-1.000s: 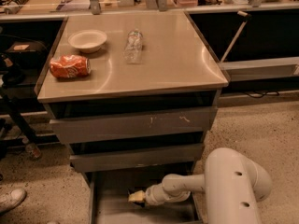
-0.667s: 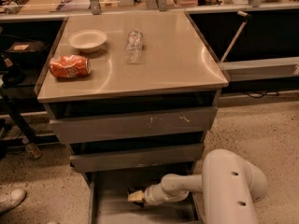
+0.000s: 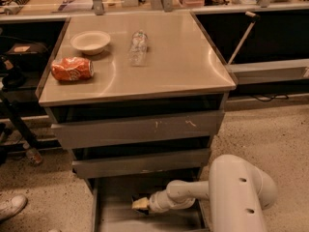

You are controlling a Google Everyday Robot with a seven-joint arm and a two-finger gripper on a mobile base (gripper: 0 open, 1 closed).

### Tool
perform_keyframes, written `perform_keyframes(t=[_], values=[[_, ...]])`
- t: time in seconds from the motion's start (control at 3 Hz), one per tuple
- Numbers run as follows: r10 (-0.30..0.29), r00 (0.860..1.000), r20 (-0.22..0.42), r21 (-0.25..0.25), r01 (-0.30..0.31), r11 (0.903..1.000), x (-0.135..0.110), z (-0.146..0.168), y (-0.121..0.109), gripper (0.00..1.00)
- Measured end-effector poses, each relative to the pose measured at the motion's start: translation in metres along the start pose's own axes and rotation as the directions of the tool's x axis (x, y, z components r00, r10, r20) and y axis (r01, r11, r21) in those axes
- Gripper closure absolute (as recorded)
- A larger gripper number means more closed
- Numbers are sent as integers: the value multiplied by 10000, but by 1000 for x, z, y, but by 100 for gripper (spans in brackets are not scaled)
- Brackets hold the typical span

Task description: Place rxbar chocolate into bottom drawer

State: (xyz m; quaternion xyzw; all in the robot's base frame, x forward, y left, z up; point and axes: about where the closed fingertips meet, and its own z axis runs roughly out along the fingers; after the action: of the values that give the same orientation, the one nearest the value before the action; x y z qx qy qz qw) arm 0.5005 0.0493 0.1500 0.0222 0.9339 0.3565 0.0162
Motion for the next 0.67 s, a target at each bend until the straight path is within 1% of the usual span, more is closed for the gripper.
perform_keyframes(t=[0.67], values=[[0,10000,-1,0,0,10000,0,0,0,11]])
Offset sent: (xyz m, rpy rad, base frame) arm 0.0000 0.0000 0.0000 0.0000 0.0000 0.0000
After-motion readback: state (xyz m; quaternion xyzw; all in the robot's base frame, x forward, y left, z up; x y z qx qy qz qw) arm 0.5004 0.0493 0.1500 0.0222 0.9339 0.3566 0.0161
